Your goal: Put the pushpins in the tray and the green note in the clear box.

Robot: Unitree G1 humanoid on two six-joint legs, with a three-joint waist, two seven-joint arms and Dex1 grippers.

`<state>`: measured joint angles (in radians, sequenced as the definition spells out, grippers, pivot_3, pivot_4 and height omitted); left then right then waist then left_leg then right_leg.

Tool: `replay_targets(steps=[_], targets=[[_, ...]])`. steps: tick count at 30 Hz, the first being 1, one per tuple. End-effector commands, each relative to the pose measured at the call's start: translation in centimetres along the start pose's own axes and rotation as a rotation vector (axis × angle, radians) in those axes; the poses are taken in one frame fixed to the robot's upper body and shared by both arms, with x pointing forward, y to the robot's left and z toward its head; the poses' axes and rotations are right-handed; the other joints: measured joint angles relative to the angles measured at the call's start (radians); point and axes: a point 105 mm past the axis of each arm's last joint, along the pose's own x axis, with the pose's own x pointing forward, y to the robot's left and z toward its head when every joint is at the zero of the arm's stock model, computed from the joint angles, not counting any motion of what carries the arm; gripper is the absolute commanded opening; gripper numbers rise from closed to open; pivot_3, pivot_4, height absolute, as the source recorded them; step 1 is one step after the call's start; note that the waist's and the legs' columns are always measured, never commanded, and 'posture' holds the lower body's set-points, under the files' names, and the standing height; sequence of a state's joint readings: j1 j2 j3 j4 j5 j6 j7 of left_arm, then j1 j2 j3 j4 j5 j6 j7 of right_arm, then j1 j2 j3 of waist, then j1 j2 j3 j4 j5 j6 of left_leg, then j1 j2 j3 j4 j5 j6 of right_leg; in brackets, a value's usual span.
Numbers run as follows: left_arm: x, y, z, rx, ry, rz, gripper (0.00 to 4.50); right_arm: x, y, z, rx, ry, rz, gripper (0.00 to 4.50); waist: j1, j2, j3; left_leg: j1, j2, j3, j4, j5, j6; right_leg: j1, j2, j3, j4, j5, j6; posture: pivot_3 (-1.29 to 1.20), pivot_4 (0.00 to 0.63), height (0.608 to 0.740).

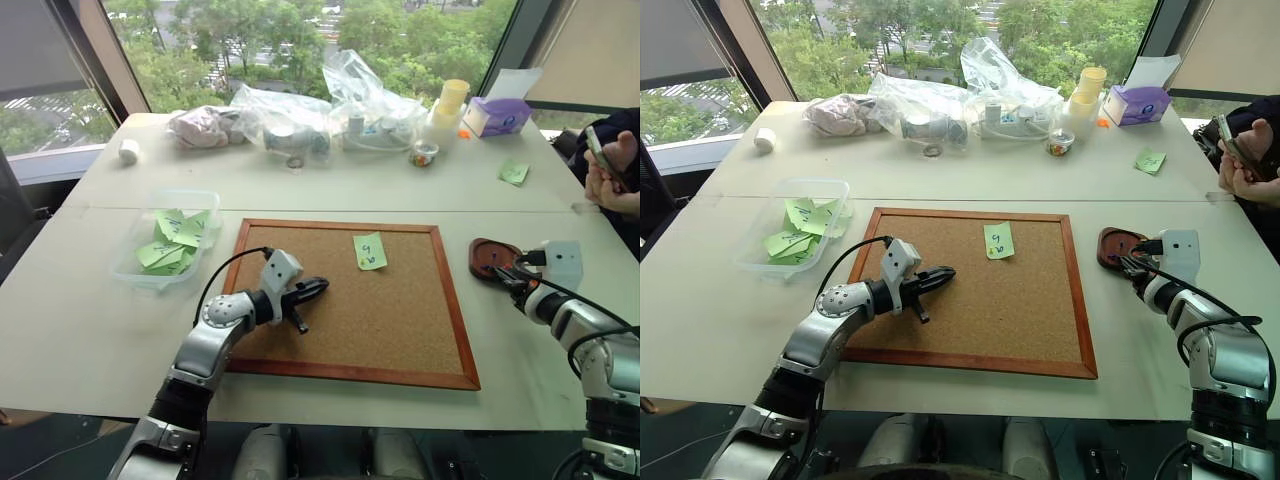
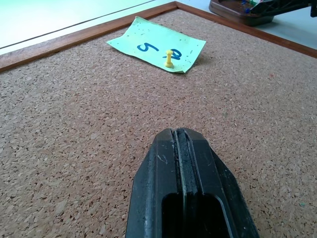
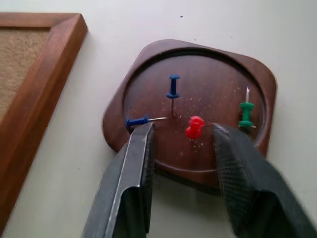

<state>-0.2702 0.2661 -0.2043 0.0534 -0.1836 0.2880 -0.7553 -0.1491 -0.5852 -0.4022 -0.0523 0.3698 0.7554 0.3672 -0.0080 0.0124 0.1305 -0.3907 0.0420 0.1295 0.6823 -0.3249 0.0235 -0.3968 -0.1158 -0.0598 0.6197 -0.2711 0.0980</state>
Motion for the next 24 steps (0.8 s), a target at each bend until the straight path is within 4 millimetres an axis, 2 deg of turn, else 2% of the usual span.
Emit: replay_targets(steps=[1, 5, 7, 10, 12, 15, 19, 24], targets=[[-0.2, -0.5, -3.5, -0.075, 0.113, -0.001, 0.0, -0.9, 0.1, 3.0, -0.021, -0.095, 0.005, 1.78, 0.0, 0.002, 0.001, 0.0, 0.0, 0.0, 0.0, 0.0, 0.0, 0.0, 0.0, 0.0, 0.0, 0.0, 0.0, 0.0, 0.15, 0.74], [-0.3, -0.5, -3.5, -0.074, 0.114, -0.004, 0.0, -1.5, 0.9, 5.1, -0.047, -0.148, 0.041, 1.78, -0.001, 0.005, 0.001, 0.0, 0.0, 0.0, 0.0, 0.0, 0.0, 0.0, -0.001, 0.0, 0.0, 0.0, 0.0, 0.0, 0.15, 0.74], [-0.2, -0.5, -3.5, -0.073, 0.114, -0.005, 0.0, -1.9, 1.9, 6.6, -0.067, -0.177, 0.083, 1.78, -0.002, 0.006, 0.002, 0.0, 0.0, 0.0, 0.0, 0.0, 0.0, 0.0, -0.001, 0.0, 0.0, 0.0, 0.0, 0.0, 0.15, 0.74], [-0.2, -0.5, -3.5, -0.072, 0.114, -0.006, 0.0, -2.2, 3.0, 7.7, -0.094, -0.191, 0.133, 1.78, 0.0, 0.006, 0.002, 0.0, 0.0, 0.0, -0.001, 0.0, 0.0, -0.002, -0.001, 0.0, -0.001, 0.0, 0.0, 0.0, 0.15, 0.74], [-0.2, -0.4, -3.4, -0.071, 0.113, -0.005, 0.0, -2.4, 4.7, 8.2, -0.136, -0.189, 0.211, 1.78, 0.0, 0.006, 0.002, 0.0, 0.0, 0.0, -0.001, 0.0, 0.0, -0.003, -0.001, -0.001, -0.002, 0.0, 0.0, 0.0, 0.15, 0.74], [-0.1, -0.4, -3.3, -0.07, 0.11, -0.005, 0.0, -2.6, 7.7, 8.3, -0.161, -0.186, 0.345, 1.78, 0.0, 0.006, 0.002, 0.0, 0.0, 0.0, -0.001, 0.0, 0.0, -0.003, -0.001, -0.001, -0.002, 0.0, 0.0, 0.0, 0.15, 0.74], [-0.1, -0.4, -3.1, -0.065, 0.106, 0.001, 0.0, -1.3, 13.1, 6.6, -0.243, -0.135, 0.532, 1.78, -0.003, 0.005, 0.002, 0.0, 0.0, 0.0, -0.001, 0.0, 0.0, -0.003, -0.002, -0.002, -0.002, 0.0, 0.0, 0.0, 0.15, 0.74], [-0.3, -0.3, -3.0, -0.07, 0.101, 0.02, 0.0, 0.3, 16.2, 6.4, -0.278, -0.129, 0.605, 1.78, 0.001, 0.006, 0.002, -0.002, 0.0, 0.0, -0.001, 0.0, 0.001, -0.005, -0.003, -0.003, -0.002, 0.0, 0.0, 0.0, 0.15, 0.74]])
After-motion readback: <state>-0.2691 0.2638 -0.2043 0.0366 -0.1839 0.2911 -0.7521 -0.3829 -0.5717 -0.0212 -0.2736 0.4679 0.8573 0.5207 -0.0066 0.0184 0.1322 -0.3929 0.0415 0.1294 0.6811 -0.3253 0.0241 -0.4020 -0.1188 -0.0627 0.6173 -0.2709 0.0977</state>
